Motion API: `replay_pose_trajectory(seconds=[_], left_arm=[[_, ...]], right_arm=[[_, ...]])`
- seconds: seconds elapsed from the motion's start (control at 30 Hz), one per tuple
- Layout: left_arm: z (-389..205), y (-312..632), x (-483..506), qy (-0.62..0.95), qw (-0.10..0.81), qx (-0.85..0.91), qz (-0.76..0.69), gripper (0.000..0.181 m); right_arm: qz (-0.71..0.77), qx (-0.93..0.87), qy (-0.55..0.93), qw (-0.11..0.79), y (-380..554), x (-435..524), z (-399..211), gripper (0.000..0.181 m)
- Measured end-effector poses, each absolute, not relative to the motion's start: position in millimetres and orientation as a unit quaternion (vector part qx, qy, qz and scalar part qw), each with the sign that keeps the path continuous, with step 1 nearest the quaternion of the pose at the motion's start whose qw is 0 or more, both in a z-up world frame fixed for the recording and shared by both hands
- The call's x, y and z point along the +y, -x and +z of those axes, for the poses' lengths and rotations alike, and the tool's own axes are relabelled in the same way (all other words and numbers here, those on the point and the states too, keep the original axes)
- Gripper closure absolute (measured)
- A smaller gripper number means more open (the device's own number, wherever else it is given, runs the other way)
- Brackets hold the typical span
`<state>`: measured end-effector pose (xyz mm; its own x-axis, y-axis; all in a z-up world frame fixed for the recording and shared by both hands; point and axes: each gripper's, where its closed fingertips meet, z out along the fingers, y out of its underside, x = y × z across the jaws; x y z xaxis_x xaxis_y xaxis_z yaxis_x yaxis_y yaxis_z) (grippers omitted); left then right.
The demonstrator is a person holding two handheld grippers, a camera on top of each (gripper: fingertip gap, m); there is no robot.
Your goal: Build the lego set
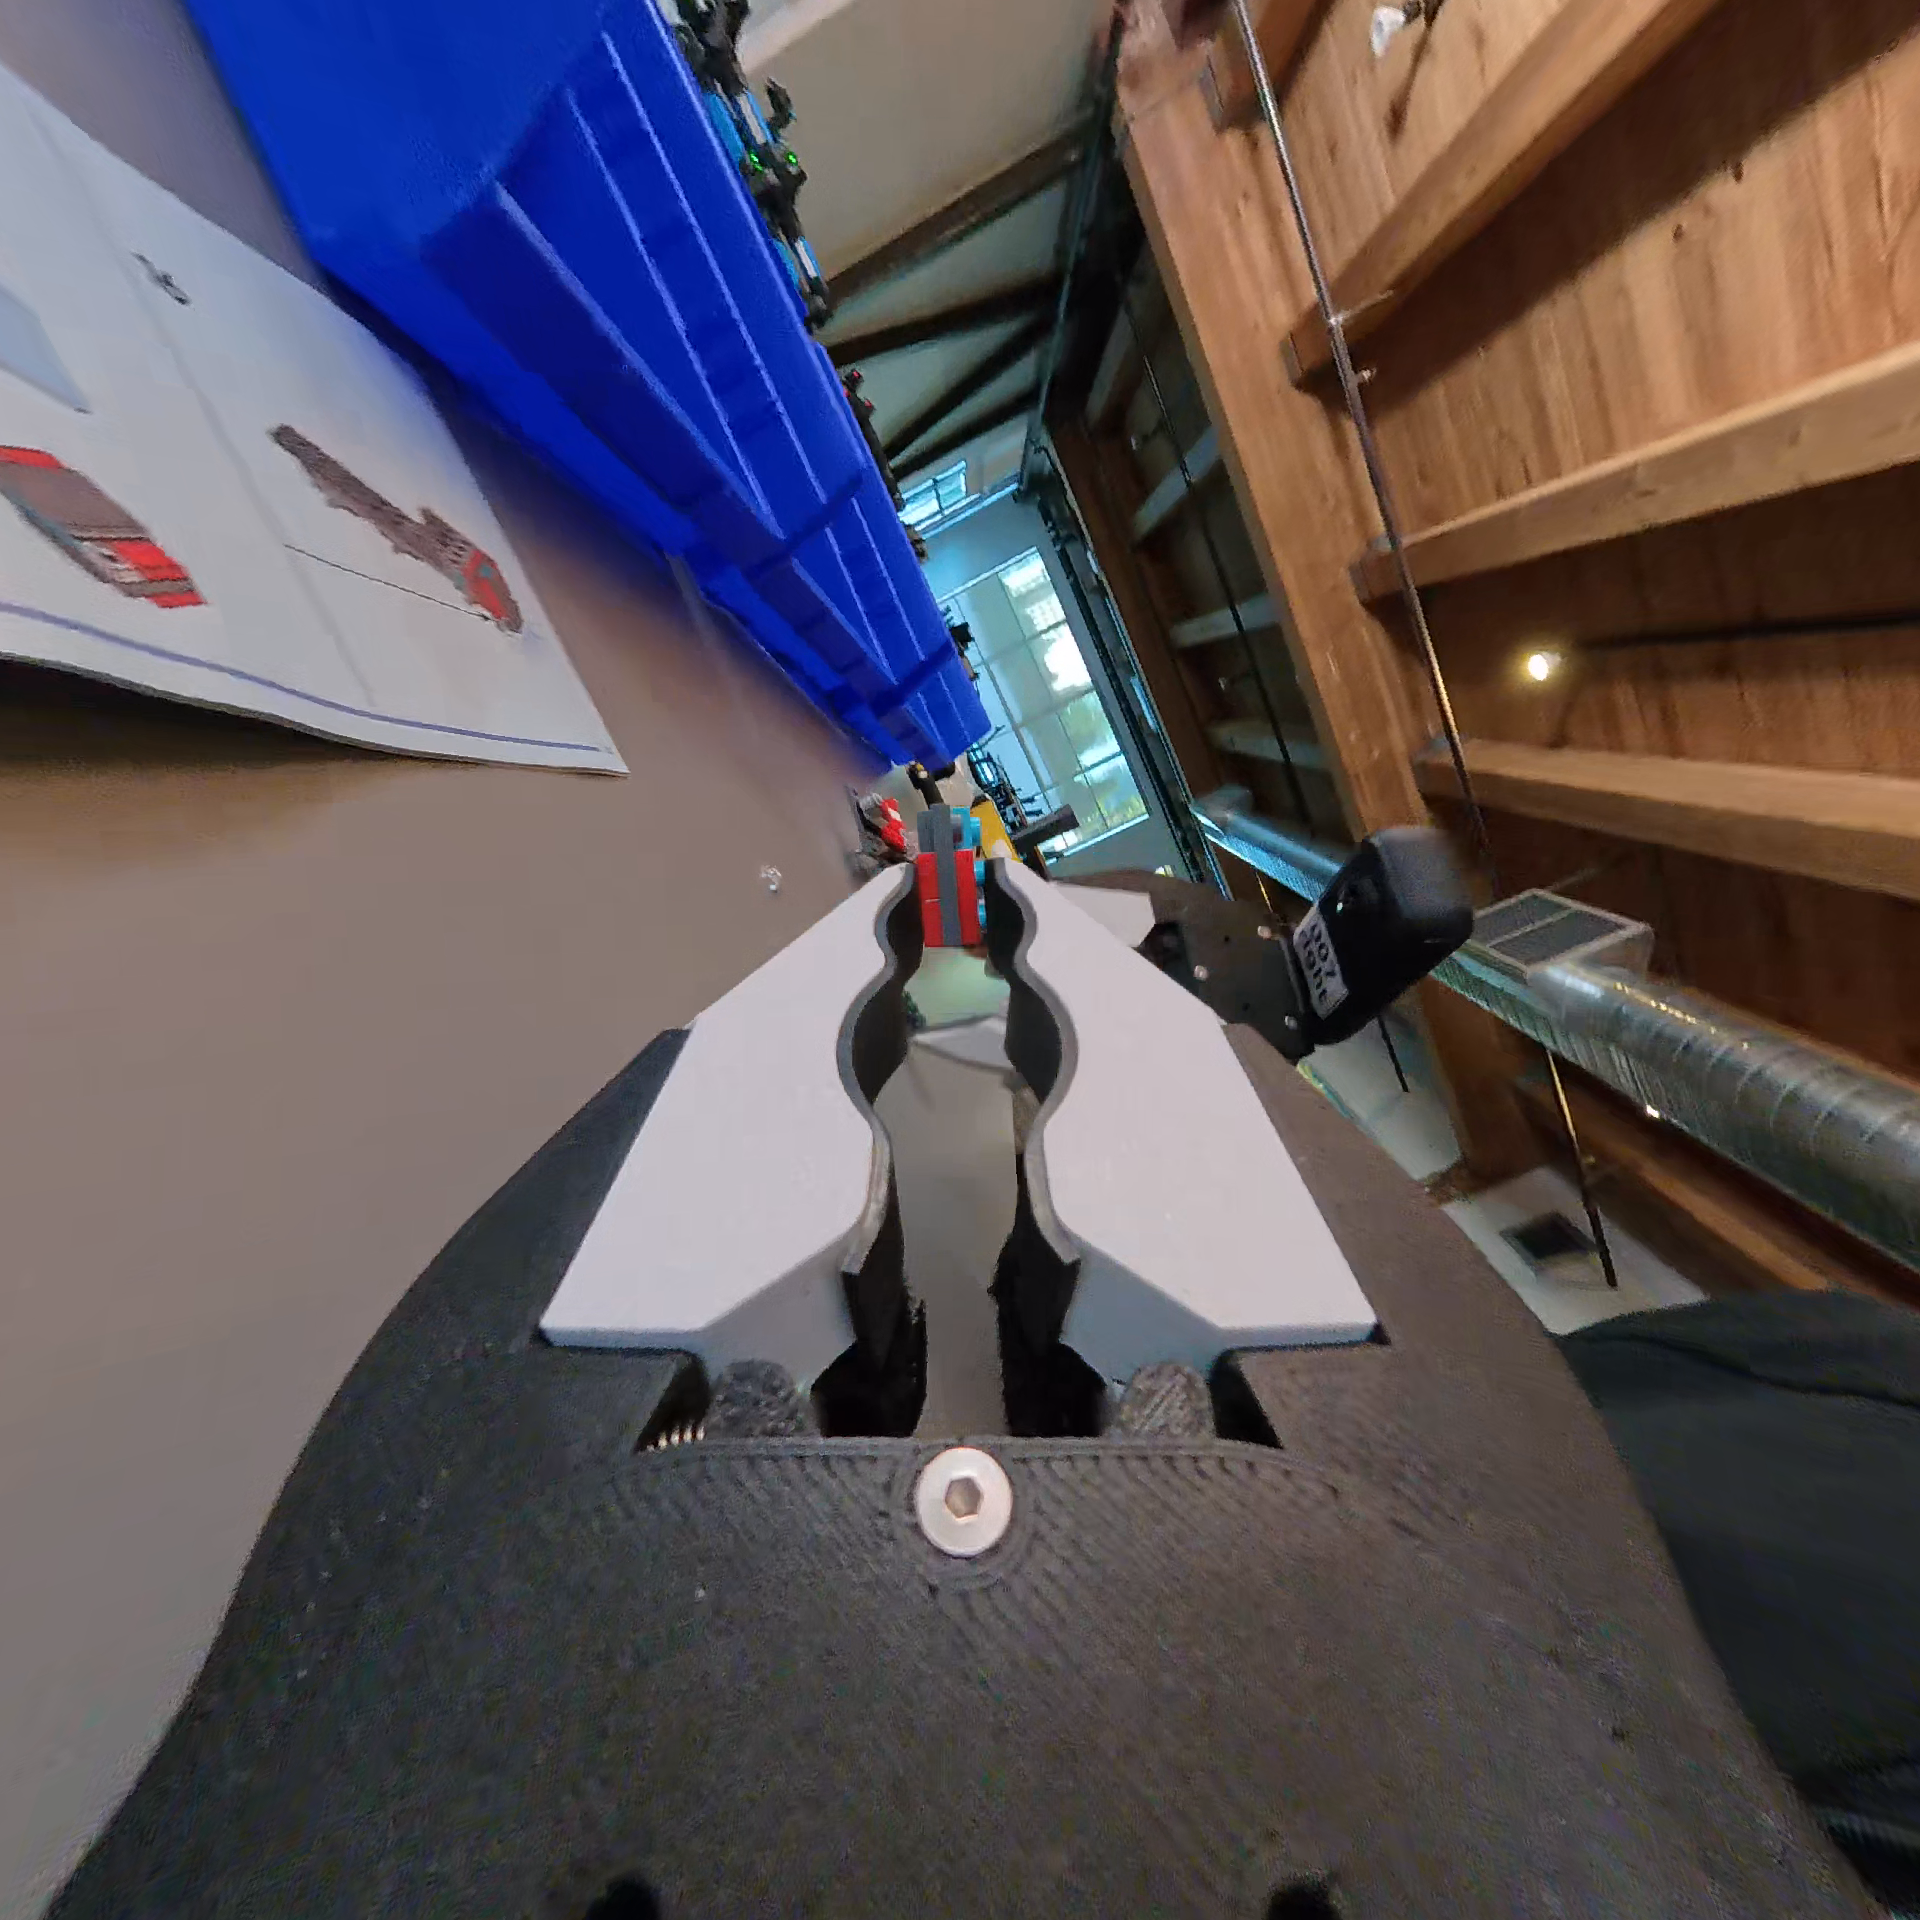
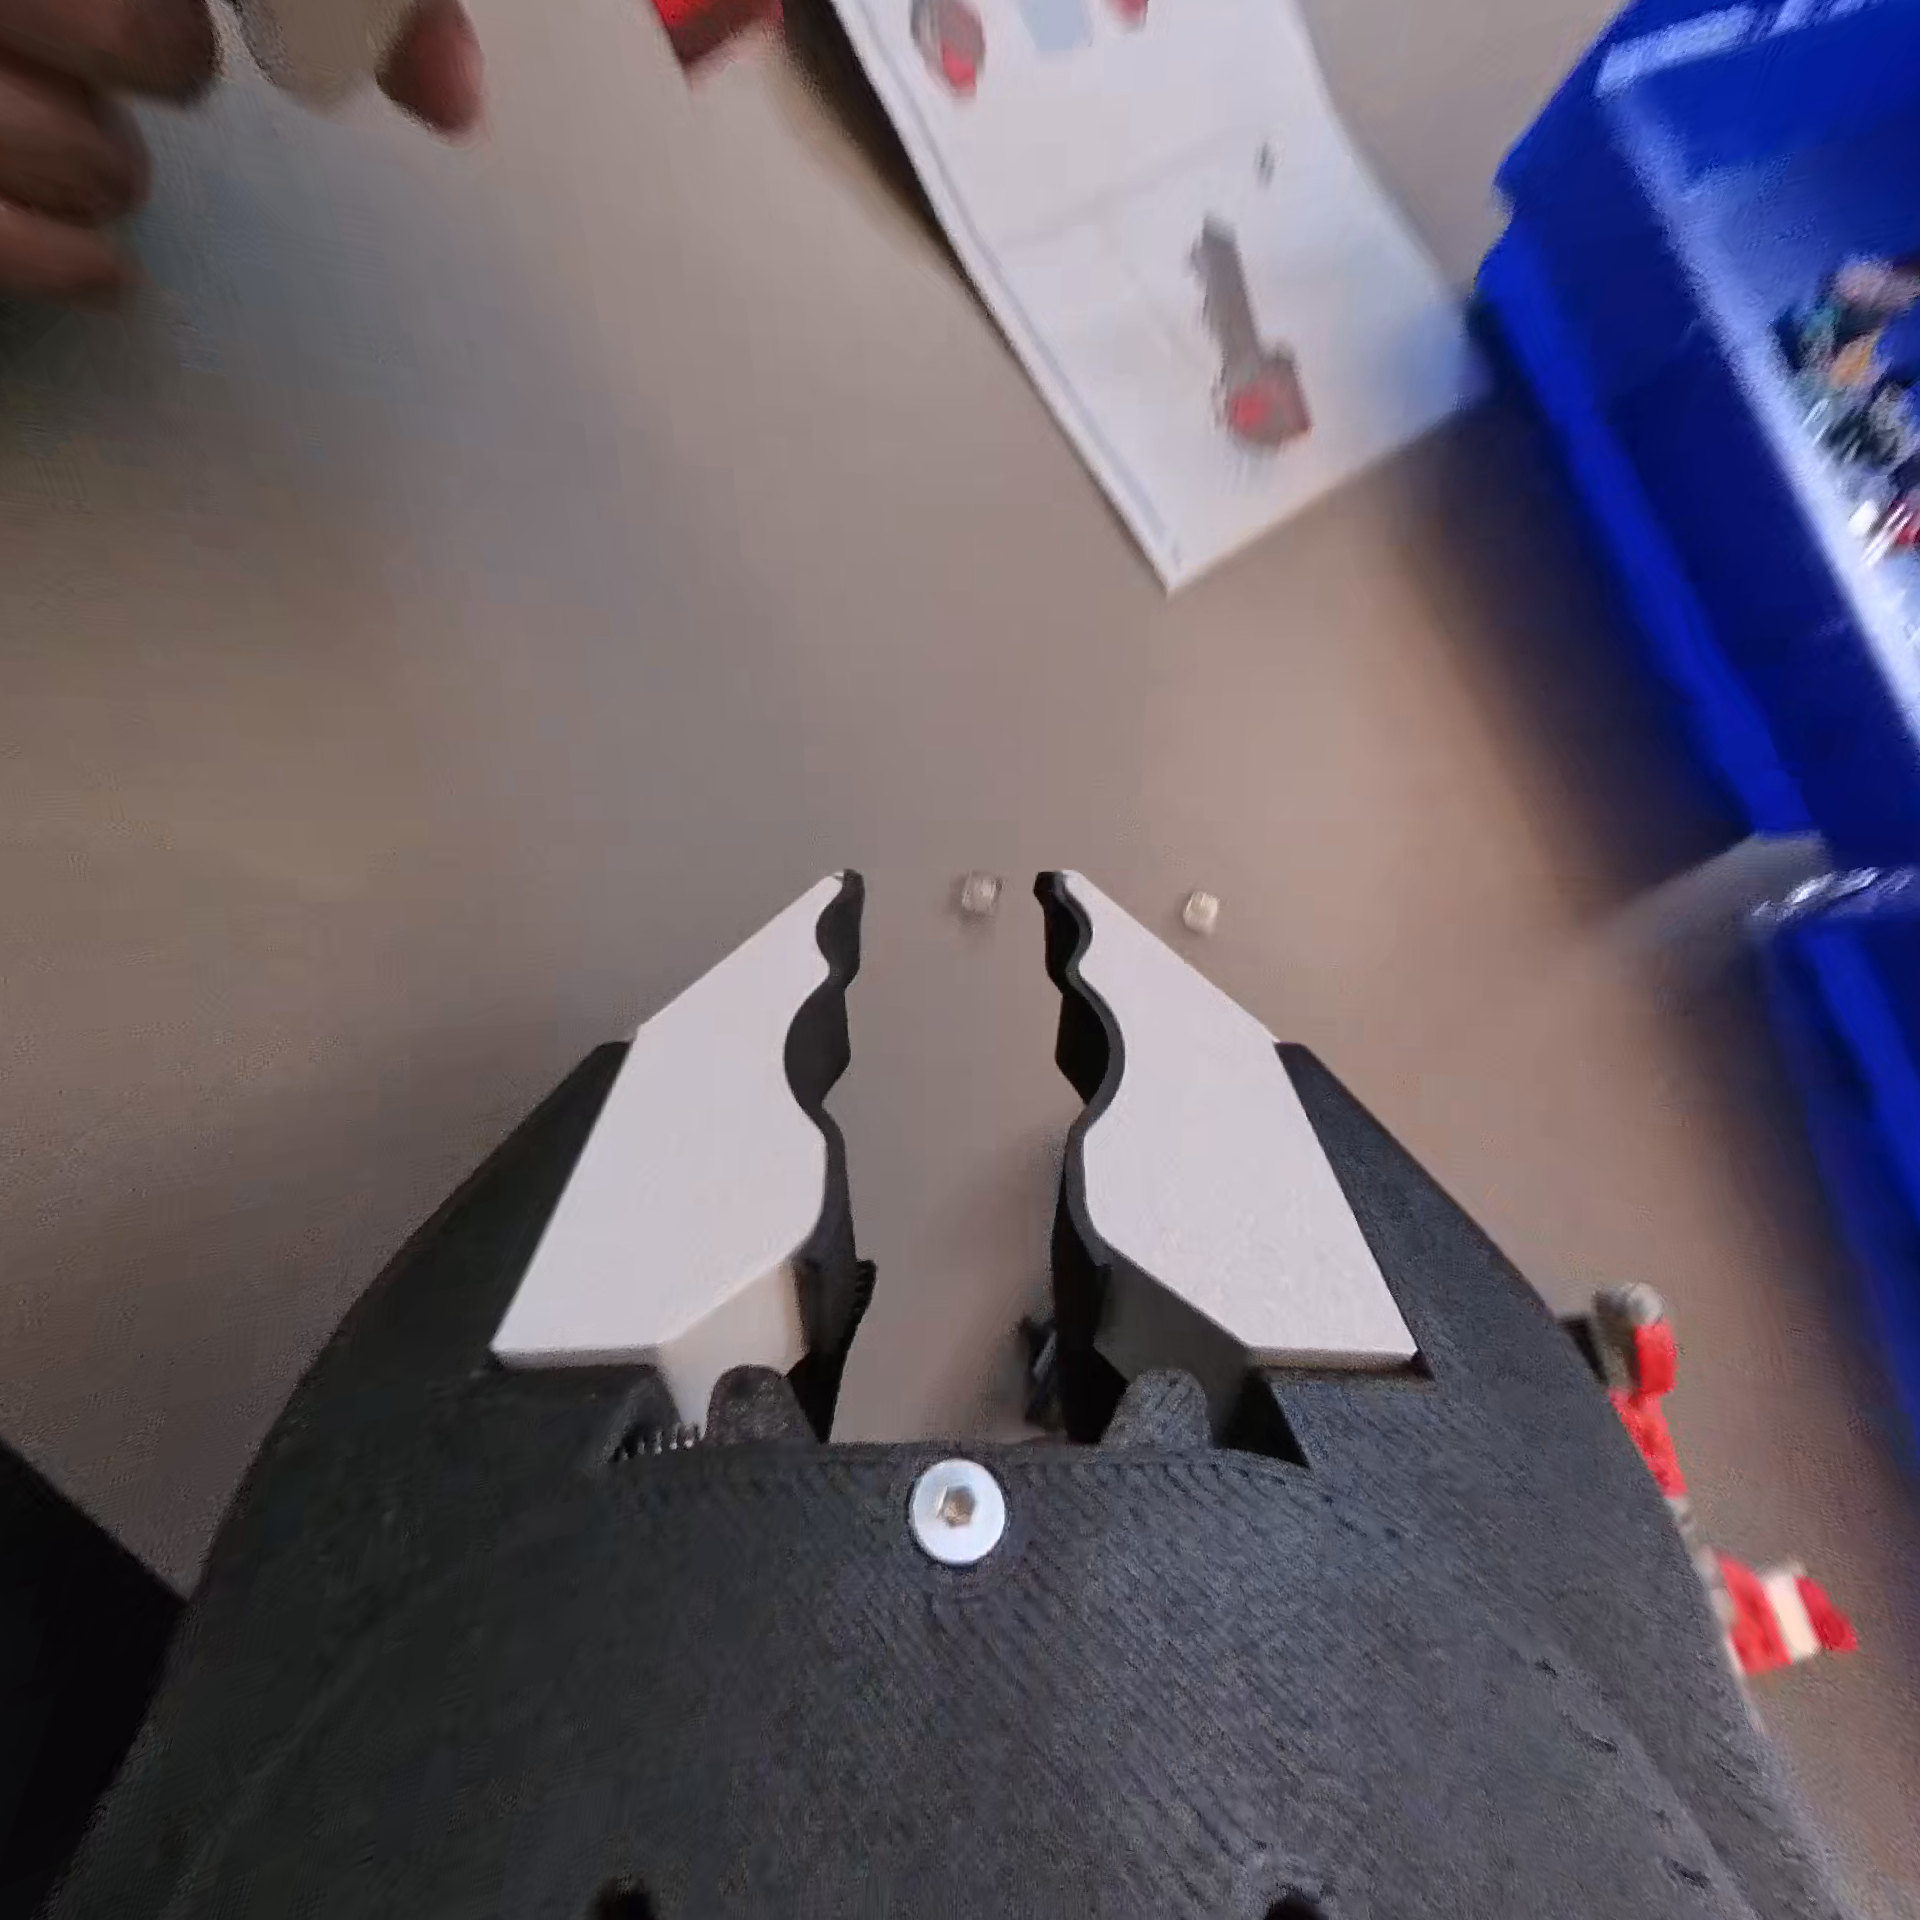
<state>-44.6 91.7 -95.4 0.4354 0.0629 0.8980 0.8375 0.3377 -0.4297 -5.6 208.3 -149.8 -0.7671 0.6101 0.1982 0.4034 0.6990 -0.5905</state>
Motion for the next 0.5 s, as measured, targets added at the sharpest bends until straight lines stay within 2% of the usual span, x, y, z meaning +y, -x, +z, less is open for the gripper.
replay_pose_trajectory(seconds=[0.5], left_arm=[[-105.2, 39.2, 108.2, 0.516, 0.662, -0.456, -0.296, 0.168]], right_arm=[[0.216, -0.904, 0.327, 0.172, 12.6, 220.0, -181.5, 0.153]])
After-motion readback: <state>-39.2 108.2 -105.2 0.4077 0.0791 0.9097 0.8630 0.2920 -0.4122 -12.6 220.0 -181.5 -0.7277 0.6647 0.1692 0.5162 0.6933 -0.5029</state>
